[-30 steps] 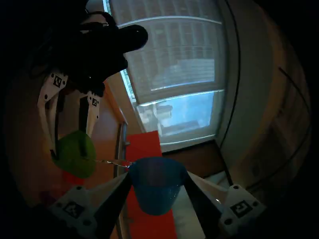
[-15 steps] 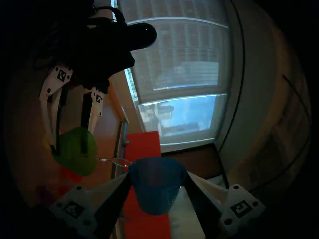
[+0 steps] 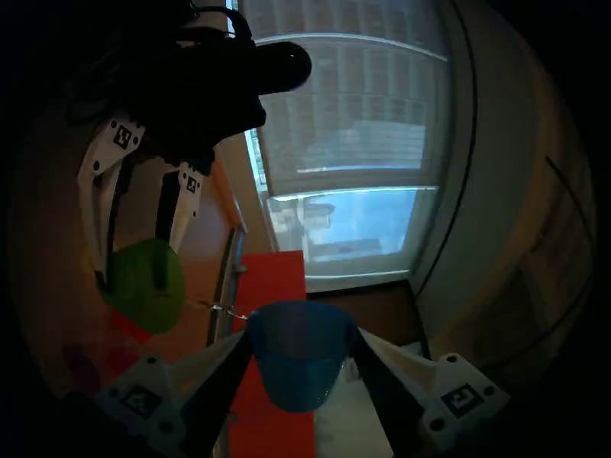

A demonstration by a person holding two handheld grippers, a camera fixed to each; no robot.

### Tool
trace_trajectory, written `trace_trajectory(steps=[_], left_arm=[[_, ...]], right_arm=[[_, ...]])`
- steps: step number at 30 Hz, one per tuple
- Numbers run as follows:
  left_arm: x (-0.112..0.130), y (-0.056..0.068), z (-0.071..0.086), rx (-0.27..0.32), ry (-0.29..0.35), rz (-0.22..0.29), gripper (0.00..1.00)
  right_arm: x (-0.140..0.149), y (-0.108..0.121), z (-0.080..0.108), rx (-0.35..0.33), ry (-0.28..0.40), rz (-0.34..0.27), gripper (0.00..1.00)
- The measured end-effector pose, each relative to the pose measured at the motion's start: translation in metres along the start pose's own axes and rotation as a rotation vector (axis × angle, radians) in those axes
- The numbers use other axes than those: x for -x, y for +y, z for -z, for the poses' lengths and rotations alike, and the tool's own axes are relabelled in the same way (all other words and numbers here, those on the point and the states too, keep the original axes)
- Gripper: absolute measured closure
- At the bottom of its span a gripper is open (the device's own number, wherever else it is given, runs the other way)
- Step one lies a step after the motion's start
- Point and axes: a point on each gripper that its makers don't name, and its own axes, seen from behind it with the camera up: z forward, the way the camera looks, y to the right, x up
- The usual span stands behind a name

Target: Pour water

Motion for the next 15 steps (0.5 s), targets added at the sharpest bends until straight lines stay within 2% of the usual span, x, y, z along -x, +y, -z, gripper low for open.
trace_trajectory(steps=[15], left_arm=[[-0.0025,0.0022,0.0009,0.002,0.002,-0.003,0.19]], right_arm=[[-0.0030,0.0074,-0.0003,0.009,-0.004,0.055,0.10]])
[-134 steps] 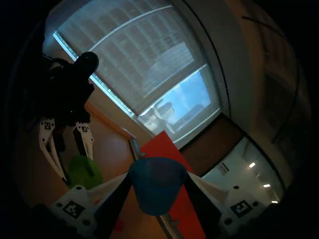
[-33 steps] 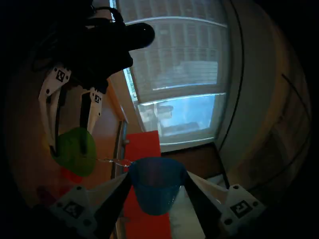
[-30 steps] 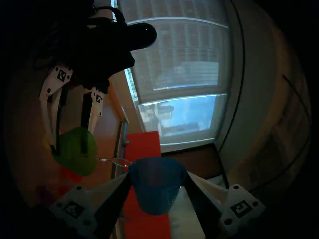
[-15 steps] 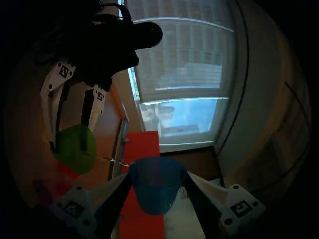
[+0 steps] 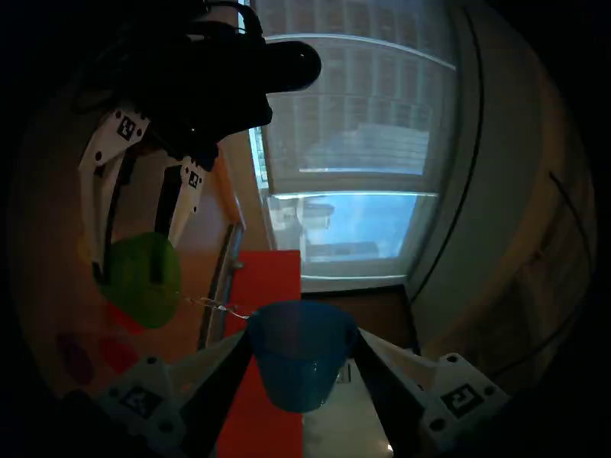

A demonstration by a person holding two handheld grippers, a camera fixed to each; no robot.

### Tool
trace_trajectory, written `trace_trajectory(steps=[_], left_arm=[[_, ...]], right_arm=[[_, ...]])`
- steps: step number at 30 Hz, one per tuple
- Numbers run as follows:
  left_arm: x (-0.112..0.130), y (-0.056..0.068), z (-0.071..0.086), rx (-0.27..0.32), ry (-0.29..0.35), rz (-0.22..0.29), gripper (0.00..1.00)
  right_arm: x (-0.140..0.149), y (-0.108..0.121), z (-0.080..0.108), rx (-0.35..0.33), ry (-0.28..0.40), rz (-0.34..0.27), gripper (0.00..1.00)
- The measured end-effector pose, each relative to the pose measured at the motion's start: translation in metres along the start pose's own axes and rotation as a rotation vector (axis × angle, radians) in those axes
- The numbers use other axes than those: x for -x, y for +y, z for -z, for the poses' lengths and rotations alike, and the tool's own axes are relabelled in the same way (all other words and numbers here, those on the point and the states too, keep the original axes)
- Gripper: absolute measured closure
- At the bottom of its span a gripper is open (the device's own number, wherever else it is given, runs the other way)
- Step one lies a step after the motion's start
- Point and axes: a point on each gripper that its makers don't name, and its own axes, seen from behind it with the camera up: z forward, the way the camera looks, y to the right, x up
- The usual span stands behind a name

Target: Pour water

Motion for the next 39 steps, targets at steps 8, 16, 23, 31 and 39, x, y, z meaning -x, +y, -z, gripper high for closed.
trace_trajectory(steps=[8,16,23,31,39], left_arm=[[-0.0003,0.0001,-0.0008,0.001,0.000,0.000,0.19],[0.0005,-0.0011,-0.0030,-0.001,-0.002,0.003,0.19],[0.0008,-0.0043,-0.0055,-0.005,-0.004,0.008,0.19],[0.0011,-0.0053,-0.0072,-0.007,-0.005,0.010,0.19],[0.0014,-0.0058,-0.0074,-0.010,-0.003,0.012,0.19]], right_arm=[[0.0000,0.0036,-0.0010,0.007,-0.004,0.034,0.10],[-0.0006,0.0068,-0.0016,0.014,-0.009,0.070,0.10],[-0.0002,0.0076,-0.0015,0.017,-0.012,0.098,0.10],[0.0014,0.0074,-0.0012,0.015,-0.018,0.110,0.10],[0.0004,0.0069,-0.0007,0.016,-0.018,0.107,0.10]])
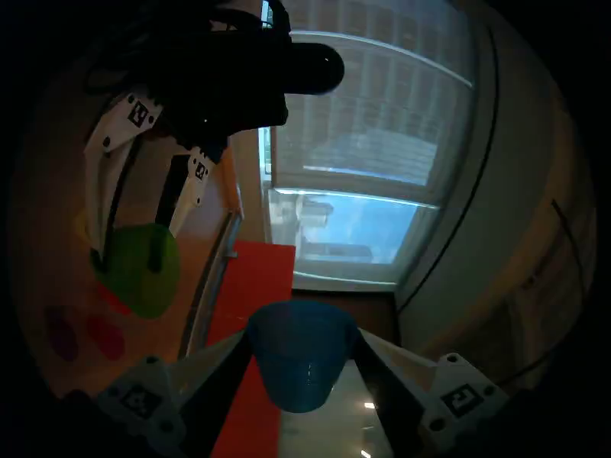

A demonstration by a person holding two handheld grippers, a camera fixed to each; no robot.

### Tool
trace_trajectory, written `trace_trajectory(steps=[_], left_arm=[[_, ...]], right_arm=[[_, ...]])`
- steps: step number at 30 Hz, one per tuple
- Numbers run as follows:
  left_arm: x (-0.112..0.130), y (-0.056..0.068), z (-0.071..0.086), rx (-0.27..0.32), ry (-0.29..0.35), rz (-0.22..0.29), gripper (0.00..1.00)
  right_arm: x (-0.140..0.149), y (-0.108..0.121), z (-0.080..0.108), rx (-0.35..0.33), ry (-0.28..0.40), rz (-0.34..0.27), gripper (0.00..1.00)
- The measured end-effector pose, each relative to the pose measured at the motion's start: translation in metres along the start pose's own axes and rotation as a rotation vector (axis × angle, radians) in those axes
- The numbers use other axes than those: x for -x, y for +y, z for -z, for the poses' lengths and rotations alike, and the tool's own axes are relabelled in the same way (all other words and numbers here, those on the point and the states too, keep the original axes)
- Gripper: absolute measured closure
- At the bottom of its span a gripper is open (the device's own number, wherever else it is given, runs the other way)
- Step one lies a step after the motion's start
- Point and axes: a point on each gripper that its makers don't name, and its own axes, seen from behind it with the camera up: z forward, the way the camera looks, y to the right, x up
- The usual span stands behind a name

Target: Pour water

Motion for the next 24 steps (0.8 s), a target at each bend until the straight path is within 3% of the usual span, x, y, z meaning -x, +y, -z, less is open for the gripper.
trace_trajectory(steps=[5,9,24], left_arm=[[-0.001,0.000,0.000,-0.002,0.000,-0.001,0.19],[-0.002,0.000,0.001,-0.002,0.000,-0.002,0.19],[-0.003,-0.004,0.003,-0.011,0.002,-0.001,0.19]], right_arm=[[-0.001,-0.001,0.000,0.002,0.003,-0.034,0.10],[-0.003,0.000,0.001,0.006,0.010,-0.121,0.10],[-0.001,-0.008,0.011,-0.011,0.051,-0.737,0.09]])
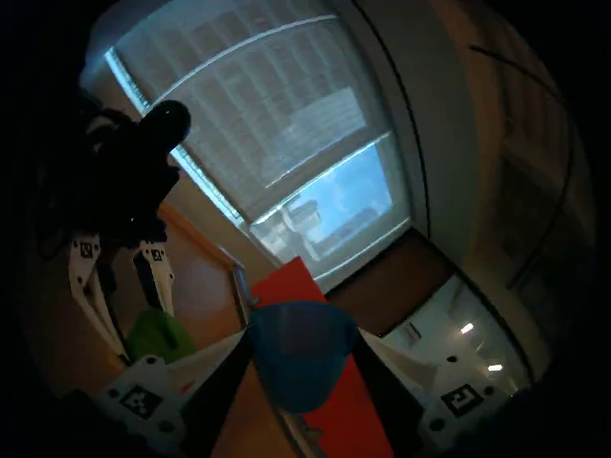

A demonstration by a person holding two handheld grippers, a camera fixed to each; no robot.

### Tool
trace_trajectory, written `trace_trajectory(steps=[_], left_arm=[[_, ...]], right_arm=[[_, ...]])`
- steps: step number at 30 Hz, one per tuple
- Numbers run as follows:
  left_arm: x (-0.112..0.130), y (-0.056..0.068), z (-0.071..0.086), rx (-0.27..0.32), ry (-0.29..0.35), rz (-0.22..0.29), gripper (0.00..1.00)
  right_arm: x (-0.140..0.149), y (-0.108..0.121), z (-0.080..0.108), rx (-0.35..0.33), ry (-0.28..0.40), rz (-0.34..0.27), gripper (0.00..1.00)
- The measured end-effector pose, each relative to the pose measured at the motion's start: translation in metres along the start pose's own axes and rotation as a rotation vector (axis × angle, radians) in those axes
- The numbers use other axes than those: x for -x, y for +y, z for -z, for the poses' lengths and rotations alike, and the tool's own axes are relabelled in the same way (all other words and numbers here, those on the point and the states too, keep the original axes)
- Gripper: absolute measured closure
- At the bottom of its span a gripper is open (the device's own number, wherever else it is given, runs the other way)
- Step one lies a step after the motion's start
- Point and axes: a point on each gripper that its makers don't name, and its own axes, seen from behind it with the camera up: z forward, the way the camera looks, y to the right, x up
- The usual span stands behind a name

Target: Pour water

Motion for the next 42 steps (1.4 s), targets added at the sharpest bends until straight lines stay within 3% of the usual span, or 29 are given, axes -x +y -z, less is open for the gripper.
trace_trajectory(steps=[12,18,21,24,33,42], left_arm=[[-0.005,-0.001,0.004,-0.009,0.007,-0.010,0.19],[-0.007,-0.003,0.007,-0.016,0.008,-0.014,0.19],[-0.009,-0.005,0.007,-0.022,0.009,-0.015,0.19],[-0.009,-0.008,0.008,-0.028,0.009,-0.016,0.19],[-0.012,-0.022,0.017,-0.062,0.010,-0.019,0.19],[-0.010,-0.044,0.035,-0.124,0.005,-0.026,0.19]], right_arm=[[0.004,0.002,0.001,-0.069,0.024,-0.549,0.10],[0.007,0.006,0.000,-0.089,0.033,-0.737,0.10],[0.008,0.010,0.000,-0.089,0.035,-0.790,0.10],[0.010,0.013,0.001,-0.083,0.034,-0.805,0.10],[0.016,0.011,0.006,-0.072,0.016,-0.792,0.10],[0.033,0.007,0.017,-0.056,-0.010,-0.784,0.10]])
